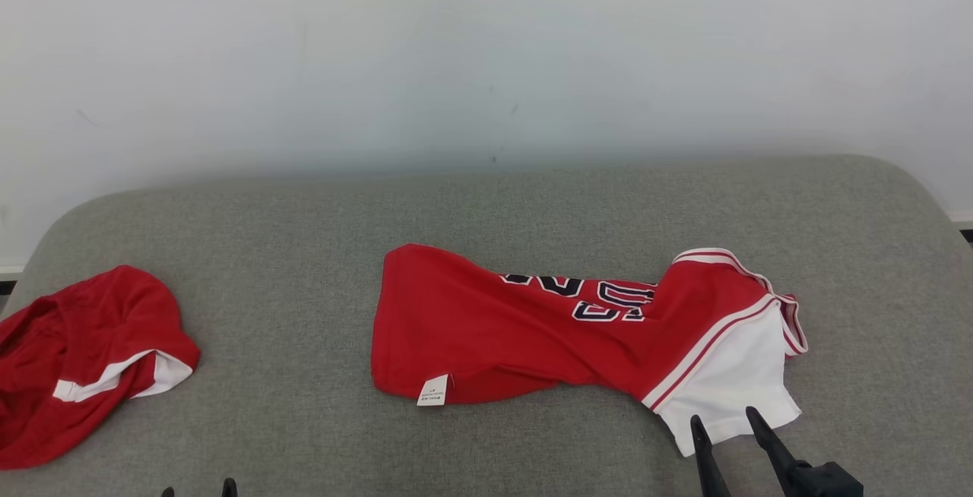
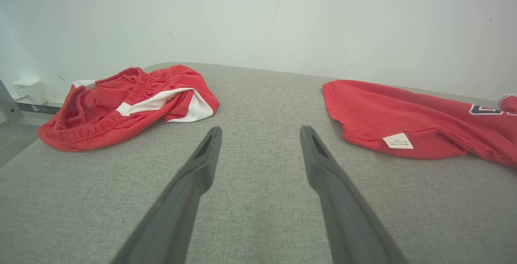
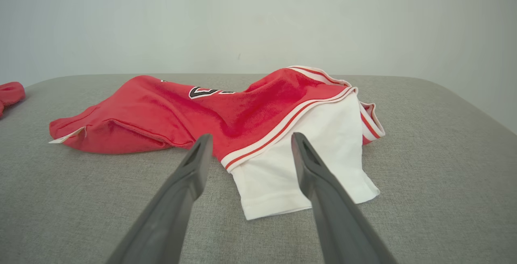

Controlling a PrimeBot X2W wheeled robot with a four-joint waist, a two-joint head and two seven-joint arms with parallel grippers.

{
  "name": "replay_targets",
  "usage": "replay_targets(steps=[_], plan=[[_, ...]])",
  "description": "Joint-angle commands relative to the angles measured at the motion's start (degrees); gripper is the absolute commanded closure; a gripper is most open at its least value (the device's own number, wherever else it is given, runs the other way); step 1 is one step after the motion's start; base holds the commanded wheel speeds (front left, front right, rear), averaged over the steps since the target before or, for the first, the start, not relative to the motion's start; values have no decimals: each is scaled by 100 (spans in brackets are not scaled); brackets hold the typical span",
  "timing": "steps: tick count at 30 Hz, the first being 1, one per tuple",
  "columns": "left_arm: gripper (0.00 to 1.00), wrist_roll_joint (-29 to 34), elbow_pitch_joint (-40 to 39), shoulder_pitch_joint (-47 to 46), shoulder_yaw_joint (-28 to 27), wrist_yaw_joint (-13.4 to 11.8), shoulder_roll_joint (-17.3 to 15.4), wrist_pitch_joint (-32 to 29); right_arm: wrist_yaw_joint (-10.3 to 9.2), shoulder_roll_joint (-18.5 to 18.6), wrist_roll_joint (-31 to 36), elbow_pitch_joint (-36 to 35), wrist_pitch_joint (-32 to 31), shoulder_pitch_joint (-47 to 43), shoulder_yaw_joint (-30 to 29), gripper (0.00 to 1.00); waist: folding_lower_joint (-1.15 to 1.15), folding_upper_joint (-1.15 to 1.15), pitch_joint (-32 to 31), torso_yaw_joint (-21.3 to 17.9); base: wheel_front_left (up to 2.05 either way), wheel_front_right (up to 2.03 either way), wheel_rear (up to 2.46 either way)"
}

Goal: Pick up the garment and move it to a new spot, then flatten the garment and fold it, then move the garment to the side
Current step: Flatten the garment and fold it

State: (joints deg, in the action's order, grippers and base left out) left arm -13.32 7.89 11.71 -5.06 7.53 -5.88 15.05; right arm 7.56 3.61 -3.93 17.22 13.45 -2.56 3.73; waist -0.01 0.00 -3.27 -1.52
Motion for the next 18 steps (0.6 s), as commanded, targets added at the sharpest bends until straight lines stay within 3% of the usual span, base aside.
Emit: replay_targets(steps=[1, 18], plan=[[0, -18, 19, 65, -6, -9, 13, 19, -15, -9, -11, -32, 17, -63, 26, 0, 1, 0, -18, -2, 0, 0, 0], [0, -73, 100, 103, 30, -9, 17, 19, -15, -19, -49, -47, -9, -99, 53, 0, 1, 0, -30, -48, 0, 0, 0]])
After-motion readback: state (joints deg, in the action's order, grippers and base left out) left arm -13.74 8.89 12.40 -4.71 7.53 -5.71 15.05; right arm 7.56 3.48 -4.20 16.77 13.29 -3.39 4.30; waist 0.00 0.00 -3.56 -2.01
